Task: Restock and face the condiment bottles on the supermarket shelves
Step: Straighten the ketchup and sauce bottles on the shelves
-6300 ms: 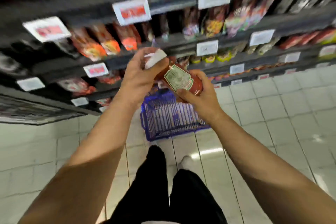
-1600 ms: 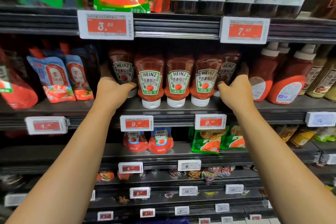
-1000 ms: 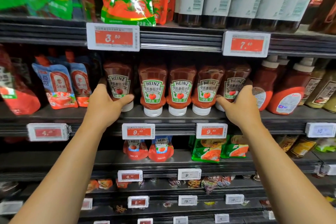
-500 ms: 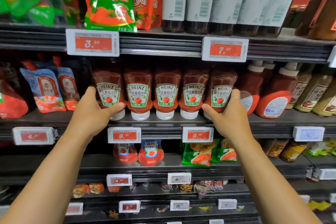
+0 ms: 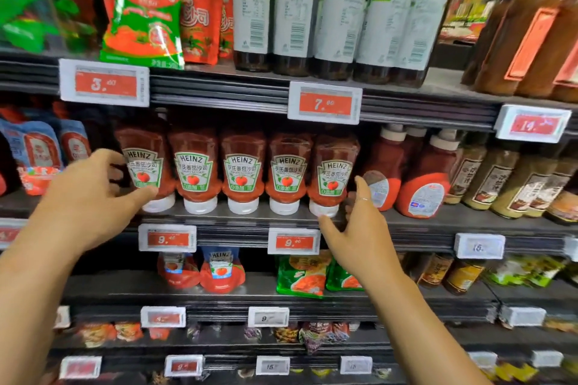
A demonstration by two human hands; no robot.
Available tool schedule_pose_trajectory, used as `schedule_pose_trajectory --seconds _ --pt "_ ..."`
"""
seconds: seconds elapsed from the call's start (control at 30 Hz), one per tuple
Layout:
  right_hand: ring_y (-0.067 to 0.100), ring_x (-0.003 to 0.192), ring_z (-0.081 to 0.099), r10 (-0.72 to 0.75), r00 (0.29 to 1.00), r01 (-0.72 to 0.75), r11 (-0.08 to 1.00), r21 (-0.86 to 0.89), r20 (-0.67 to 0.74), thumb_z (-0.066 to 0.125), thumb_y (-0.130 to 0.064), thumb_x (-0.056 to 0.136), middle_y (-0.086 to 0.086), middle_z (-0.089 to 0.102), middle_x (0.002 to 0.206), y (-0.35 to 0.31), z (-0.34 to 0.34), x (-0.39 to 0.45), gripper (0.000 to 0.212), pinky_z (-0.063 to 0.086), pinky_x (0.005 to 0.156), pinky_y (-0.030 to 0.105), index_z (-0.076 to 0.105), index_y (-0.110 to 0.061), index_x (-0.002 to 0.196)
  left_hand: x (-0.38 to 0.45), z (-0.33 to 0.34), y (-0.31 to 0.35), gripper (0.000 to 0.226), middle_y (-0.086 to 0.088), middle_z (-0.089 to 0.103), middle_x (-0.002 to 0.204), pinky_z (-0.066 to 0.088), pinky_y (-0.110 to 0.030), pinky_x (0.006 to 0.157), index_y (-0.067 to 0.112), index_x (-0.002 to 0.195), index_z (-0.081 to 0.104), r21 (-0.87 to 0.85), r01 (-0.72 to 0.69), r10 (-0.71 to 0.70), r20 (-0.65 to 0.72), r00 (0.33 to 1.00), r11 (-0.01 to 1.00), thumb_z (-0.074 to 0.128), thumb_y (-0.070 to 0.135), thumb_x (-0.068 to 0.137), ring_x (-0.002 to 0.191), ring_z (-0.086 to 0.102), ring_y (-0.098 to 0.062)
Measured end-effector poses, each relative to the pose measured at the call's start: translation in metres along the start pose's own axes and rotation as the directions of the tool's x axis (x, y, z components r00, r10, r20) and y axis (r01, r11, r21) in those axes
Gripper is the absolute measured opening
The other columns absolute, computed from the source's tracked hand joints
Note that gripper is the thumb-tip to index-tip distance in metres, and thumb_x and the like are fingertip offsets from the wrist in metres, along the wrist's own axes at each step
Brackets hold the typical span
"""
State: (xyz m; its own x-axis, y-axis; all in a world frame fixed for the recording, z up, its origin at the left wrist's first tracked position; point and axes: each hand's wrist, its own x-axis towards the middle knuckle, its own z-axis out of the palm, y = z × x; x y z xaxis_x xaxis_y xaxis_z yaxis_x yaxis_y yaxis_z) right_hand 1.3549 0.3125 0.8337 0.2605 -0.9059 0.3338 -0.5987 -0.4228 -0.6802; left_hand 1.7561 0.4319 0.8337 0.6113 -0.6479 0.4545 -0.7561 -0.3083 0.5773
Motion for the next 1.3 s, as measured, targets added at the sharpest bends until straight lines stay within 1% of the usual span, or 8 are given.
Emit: schedule_pose_trajectory --seconds 0.13,0.27,0.37,0.63,0.77,0.9,1.07,1.3 --pt "0.020 0.128 0.055 0.021 1.000 -0.021 0.992 -0.123 -0.001 0.070 -0.038 0.092 0.003 0.055 0.145 -0.009 -0.016 -0.017 0.081 0.046 0.098 0.027 0.028 -0.016 0.158 0.012 -0.026 0.001 0.054 0.035 0.062 0.065 0.057 -0.039 0.044 0.049 0.086 0.058 0.047 -0.104 0.106 -0.052 0.993 0.993 0.054 0.098 0.063 0.044 0.059 -0.005" --pt "0.003 0.090 0.063 -0.084 0.996 0.077 0.971 -0.228 -0.022 0.072 -0.039 0.089 -0.021 0.064 0.096 -0.041 -0.041 -0.030 0.034 0.045 0.068 0.007 0.060 -0.031 0.119 0.017 -0.074 0.079 0.061 0.012 0.071 0.068 0.059 -0.044 0.047 0.034 0.105 0.069 -0.265 -0.246 0.255 0.000 0.967 0.932 0.065 0.086 0.073 0.054 0.071 -0.011" --pt "-0.003 0.082 0.066 -0.117 0.993 0.116 0.980 -0.159 0.003 0.075 -0.041 0.086 -0.020 0.067 0.086 -0.084 -0.061 -0.029 0.028 0.053 0.070 0.016 0.060 -0.040 0.110 0.024 -0.104 0.143 0.057 0.005 0.075 0.078 0.061 -0.049 0.068 0.028 0.102 0.071 -0.506 -0.382 0.438 -0.010 0.899 0.773 0.070 0.078 0.075 0.070 0.076 -0.017" --pt "-0.003 0.078 0.069 -0.308 0.949 0.296 0.943 -0.150 -0.067 0.073 -0.042 0.077 -0.019 0.072 0.085 -0.201 -0.117 0.014 0.024 0.056 0.078 0.024 0.067 -0.034 0.100 0.060 -0.136 0.219 0.031 0.002 0.074 0.085 0.055 -0.059 0.093 0.031 0.085 0.071 -0.771 -0.388 0.496 -0.109 0.862 0.505 0.077 0.052 0.064 0.086 0.071 -0.022" --pt "0.001 0.073 0.070 -0.416 0.906 0.388 0.889 -0.242 -0.076 0.077 -0.031 0.084 -0.011 0.075 0.085 -0.244 -0.148 0.057 0.018 0.060 0.079 0.037 0.071 -0.027 0.100 0.100 -0.146 0.263 0.031 0.006 0.073 0.086 0.058 -0.053 0.090 0.026 0.086 0.069 -0.735 -0.402 0.439 -0.158 0.885 0.546 0.079 0.045 0.063 0.085 0.070 -0.014" --pt "-0.007 0.075 0.065 -0.538 0.841 0.464 0.770 -0.437 -0.055 0.075 -0.042 0.084 -0.019 0.071 0.082 -0.271 -0.183 0.098 0.017 0.054 0.073 0.024 0.070 -0.034 0.097 0.146 -0.162 0.328 0.034 0.004 0.071 0.092 0.059 -0.047 0.091 0.027 0.089 0.068 -0.687 -0.376 0.388 -0.147 0.910 0.621 0.077 0.046 0.062 0.098 0.072 -0.022" --pt "0.011 0.088 0.068 -0.629 0.772 0.560 0.605 -0.565 0.092 0.068 -0.053 0.087 -0.013 0.070 0.093 -0.288 -0.210 0.147 0.035 0.054 0.081 0.032 0.065 -0.030 0.113 0.175 -0.176 0.393 0.031 0.003 0.070 0.087 0.058 -0.030 0.063 0.026 0.100 0.068 -0.453 -0.478 0.455 -0.167 0.875 0.753 0.071 0.049 0.081 0.078 0.069 -0.017" --pt "0.019 0.106 0.064 -0.695 0.693 0.662 0.509 -0.550 0.191 0.063 -0.059 0.087 -0.009 0.069 0.115 -0.285 -0.215 0.185 0.047 0.050 0.090 0.035 0.062 -0.032 0.126 0.180 -0.158 0.389 0.029 -0.001 0.067 0.112 0.057 -0.036 0.076 0.029 0.104 0.067 -0.170 -0.386 0.419 0.268 0.868 0.907 0.069 0.054 0.090 0.096 0.067 -0.020"
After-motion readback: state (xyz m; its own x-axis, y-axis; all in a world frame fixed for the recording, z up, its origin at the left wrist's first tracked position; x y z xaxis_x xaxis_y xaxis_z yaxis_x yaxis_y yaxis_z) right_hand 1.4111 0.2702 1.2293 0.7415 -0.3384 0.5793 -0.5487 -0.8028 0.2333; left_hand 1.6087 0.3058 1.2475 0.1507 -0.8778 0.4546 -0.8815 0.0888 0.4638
